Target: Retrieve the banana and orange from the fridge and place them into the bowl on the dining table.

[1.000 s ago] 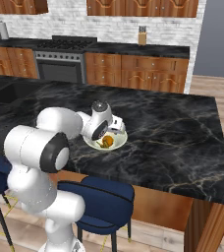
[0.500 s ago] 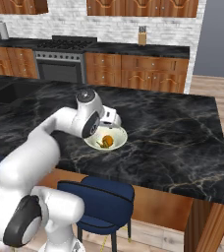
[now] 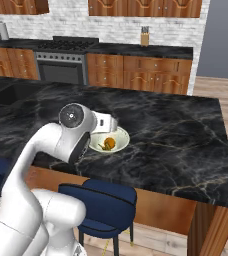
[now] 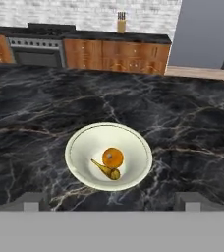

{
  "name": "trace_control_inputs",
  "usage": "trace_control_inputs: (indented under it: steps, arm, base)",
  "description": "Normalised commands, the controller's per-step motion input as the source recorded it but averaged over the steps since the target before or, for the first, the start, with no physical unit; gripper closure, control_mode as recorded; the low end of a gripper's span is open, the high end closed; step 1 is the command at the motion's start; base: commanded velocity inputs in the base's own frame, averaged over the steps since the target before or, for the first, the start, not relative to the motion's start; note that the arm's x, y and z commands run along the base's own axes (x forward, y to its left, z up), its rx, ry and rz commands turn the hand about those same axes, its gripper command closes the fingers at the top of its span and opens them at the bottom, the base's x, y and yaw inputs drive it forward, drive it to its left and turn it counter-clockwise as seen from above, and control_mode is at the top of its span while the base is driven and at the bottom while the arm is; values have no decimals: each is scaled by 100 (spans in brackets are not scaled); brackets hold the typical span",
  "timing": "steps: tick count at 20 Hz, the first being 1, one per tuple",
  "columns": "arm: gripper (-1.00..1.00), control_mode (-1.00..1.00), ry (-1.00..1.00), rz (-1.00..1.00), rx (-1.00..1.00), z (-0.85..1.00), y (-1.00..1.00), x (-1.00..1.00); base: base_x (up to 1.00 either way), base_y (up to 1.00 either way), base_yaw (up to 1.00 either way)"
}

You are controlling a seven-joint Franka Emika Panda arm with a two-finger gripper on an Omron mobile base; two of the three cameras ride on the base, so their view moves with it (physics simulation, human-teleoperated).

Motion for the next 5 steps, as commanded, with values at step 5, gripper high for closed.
trace_control_inputs:
  steps: [5]
  arm:
    - [-100,-100,-19,8,0,36,0,-70]
  base:
    - [0,0,0]
